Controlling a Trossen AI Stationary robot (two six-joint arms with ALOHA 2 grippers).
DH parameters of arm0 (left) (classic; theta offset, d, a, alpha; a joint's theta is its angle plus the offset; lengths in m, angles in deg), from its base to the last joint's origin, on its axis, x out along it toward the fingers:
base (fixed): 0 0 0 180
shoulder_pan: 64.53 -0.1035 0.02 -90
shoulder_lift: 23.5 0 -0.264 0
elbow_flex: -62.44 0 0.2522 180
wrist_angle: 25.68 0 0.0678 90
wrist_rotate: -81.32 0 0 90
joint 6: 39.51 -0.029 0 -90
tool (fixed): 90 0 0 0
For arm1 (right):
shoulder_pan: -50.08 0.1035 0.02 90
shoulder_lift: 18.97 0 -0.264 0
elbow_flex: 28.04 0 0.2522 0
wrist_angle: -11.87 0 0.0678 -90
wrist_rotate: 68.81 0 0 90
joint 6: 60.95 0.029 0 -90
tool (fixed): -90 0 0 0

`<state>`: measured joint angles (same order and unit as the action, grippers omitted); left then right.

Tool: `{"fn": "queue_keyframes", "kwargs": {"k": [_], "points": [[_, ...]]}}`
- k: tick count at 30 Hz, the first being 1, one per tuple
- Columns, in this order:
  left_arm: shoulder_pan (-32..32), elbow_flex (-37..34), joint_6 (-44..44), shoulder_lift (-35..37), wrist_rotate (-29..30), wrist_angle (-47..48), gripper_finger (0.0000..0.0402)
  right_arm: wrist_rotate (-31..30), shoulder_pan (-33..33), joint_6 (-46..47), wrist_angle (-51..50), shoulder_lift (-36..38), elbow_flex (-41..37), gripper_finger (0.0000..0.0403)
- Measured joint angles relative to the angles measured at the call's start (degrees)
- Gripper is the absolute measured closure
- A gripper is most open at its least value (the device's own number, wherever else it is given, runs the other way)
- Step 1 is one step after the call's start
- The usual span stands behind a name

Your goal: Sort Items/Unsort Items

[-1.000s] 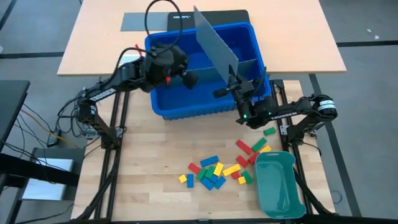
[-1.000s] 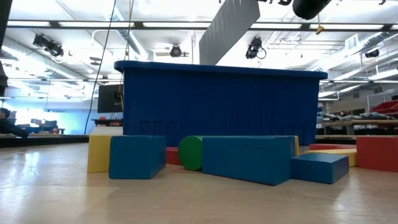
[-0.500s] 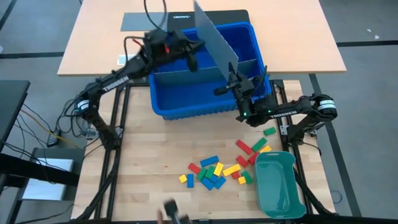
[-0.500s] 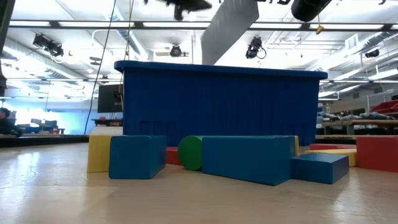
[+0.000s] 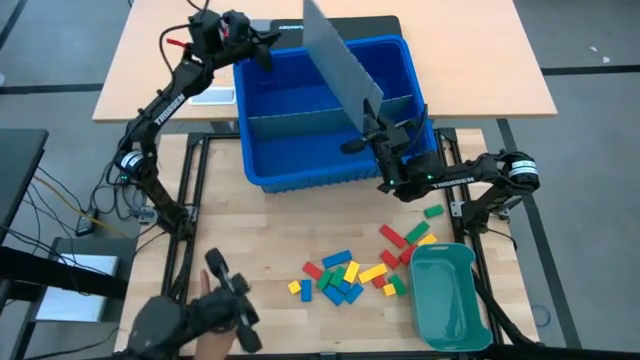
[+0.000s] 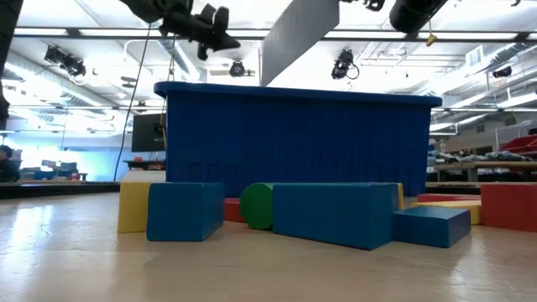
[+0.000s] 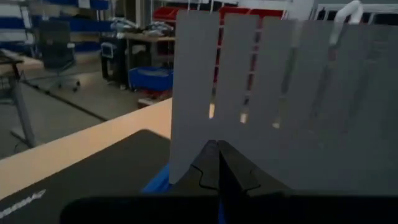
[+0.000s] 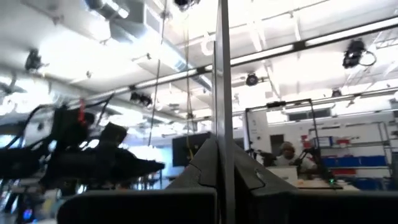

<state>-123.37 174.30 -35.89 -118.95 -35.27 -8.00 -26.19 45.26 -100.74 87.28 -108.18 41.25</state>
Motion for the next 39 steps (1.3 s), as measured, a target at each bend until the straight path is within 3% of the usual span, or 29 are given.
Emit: {"fn": "queue_keyframes", "kwargs": {"k": [5, 10, 14, 19, 36, 39], "points": [[-1.52, 0.01, 1.14, -4.46, -3.56, -1.25, 0.04, -2.47, -0.21, -0.67, 0.13, -6.96, 3.88, 0.0403], [-2.85, 0.01, 3.16, -7.81, -5.8, -5.4, 0.04, -7.99, 1.78, -13.3, 0.27, -17.59, 17.0, 0.0403], [-3.5, 0.01, 3.67, -8.65, -7.52, -7.71, 0.04, -9.02, 3.77, -24.95, 0.33, -24.86, 28.14, 0.0403], [-4.27, 0.01, 3.3, -8.7, -8.75, -8.3, 0.0399, -9.21, 4.47, -29.75, 0.3, -30.36, 36.64, 0.0403], [-7.9, 0.01, 4.12, -9.05, -15.23, -7.83, 0.0399, -11.76, 2.72, -28.87, 0.37, -31.48, 39.25, 0.0403], [-7.88, 0.01, 4.02, -9.05, -15.76, -7.87, 0.0399, -11.92, 2.7, -32.12, 0.19, -31.48, 41.72, 0.0403]]}}
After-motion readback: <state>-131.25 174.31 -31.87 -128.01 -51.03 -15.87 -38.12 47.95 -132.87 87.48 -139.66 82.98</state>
